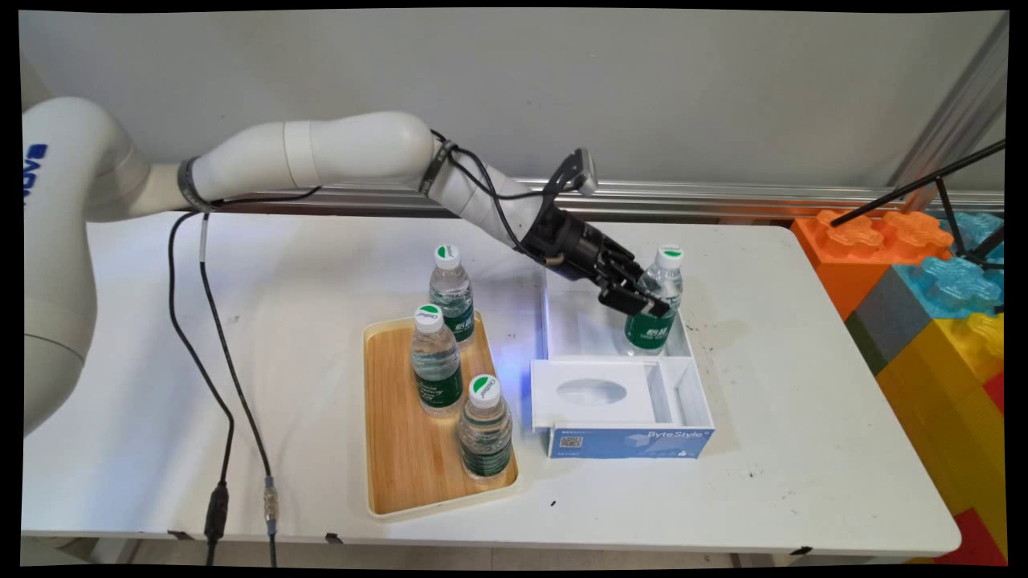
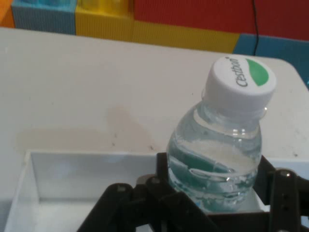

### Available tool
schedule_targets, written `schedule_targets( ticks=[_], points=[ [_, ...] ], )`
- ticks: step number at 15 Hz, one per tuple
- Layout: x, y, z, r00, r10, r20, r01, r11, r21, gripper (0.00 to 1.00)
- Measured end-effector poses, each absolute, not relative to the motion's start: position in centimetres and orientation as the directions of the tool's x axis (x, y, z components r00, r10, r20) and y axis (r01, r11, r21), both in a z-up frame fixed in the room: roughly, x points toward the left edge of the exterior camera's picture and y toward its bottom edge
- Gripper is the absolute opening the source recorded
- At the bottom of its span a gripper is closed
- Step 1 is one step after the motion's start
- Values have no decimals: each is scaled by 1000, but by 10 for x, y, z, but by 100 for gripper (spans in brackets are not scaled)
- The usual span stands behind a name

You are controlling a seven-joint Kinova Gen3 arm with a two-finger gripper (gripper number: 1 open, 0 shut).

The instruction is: Place the picked object on the tray

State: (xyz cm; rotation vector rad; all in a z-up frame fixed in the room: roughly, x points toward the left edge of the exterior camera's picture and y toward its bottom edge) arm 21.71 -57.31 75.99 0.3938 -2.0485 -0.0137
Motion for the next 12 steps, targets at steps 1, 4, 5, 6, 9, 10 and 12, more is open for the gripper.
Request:
schedule_targets(
  ticks=[1,4,5,6,9,10,12],
  points=[
    [218,-573,767,-433,-282,856,-271,947,174,0],
    [223,-570,787,-412,-281,867,-275,945,176,0],
    [224,-570,793,-406,-281,870,-275,945,177,0],
    [225,-570,797,-402,-281,872,-276,945,177,0],
    [232,-569,814,-387,-283,878,-284,942,178,0],
    [236,-568,822,-381,-284,880,-288,941,179,0],
    [242,-566,837,-369,-290,883,-296,937,184,0]
  ],
)
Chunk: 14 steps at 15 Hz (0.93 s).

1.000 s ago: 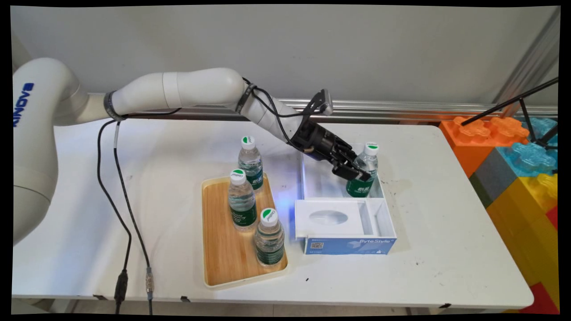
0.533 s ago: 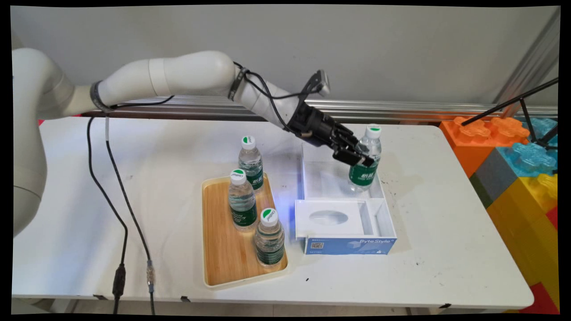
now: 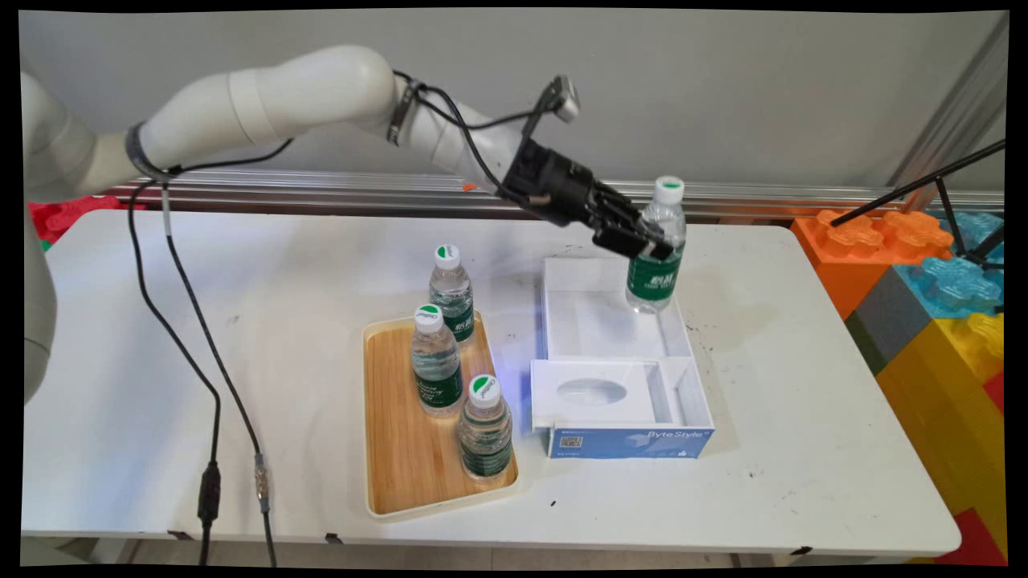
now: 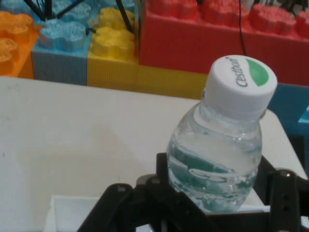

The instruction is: Place the picked object on the tray

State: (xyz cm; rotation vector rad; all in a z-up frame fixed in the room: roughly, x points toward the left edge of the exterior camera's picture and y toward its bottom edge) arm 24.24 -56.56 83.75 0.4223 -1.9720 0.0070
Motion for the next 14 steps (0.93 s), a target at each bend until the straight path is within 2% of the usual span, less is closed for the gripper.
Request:
schedule_targets(
  ticks=[5,14],
  points=[
    [263,-551,873,-347,-317,883,-309,927,211,0],
    [310,-517,907,-333,-339,880,-302,922,241,0]
  ],
)
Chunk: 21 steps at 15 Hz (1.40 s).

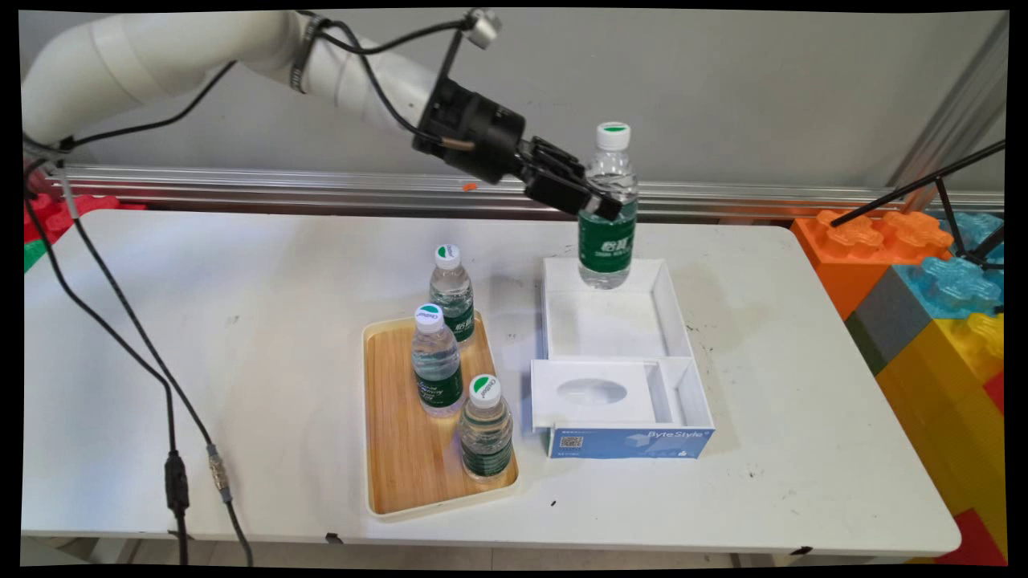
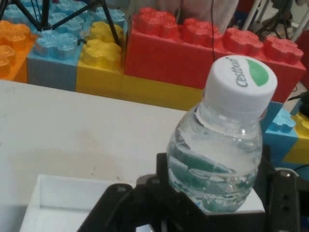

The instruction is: Place the picked object on the tray

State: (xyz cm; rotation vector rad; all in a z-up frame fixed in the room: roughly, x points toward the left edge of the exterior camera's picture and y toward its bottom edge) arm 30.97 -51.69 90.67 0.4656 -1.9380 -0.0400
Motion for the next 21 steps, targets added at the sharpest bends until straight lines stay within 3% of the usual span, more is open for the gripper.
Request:
schedule_targets(
  ticks=[8,21],
  points=[
    [348,-488,928,-329,-336,883,-278,928,249,0],
    [405,-443,930,-332,-372,867,-256,920,297,0]
  ],
)
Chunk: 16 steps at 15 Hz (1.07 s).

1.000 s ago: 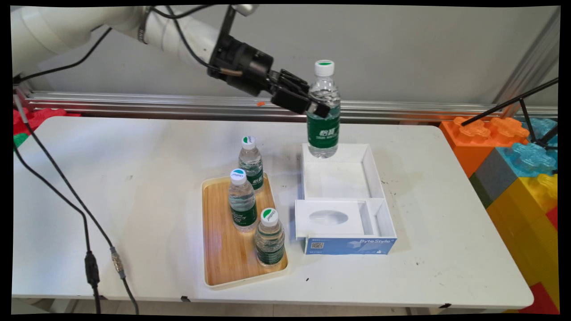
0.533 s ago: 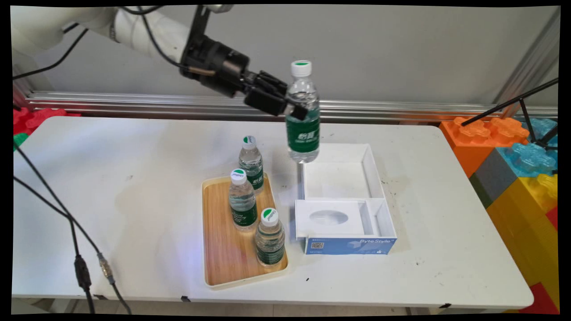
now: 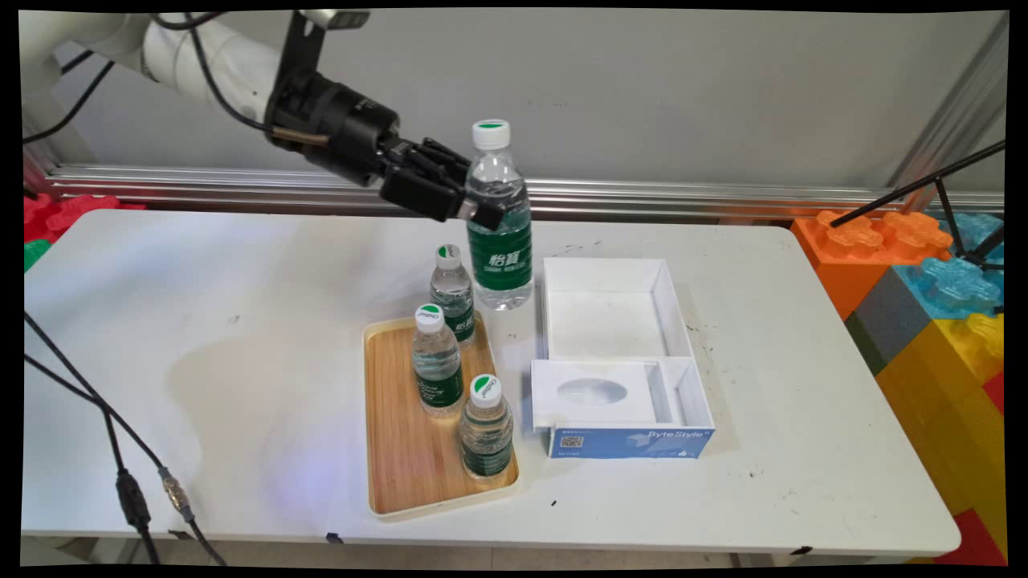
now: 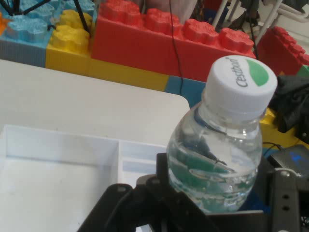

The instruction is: Place the picked object on the tray

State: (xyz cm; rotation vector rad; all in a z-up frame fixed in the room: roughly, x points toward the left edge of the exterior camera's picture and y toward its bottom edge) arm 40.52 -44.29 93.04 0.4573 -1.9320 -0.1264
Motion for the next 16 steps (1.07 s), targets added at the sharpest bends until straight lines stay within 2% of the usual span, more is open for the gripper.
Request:
schedule_targets(
  ticks=[16],
  points=[
    [446,-405,929,-353,-412,840,-226,909,351,0]
  ],
)
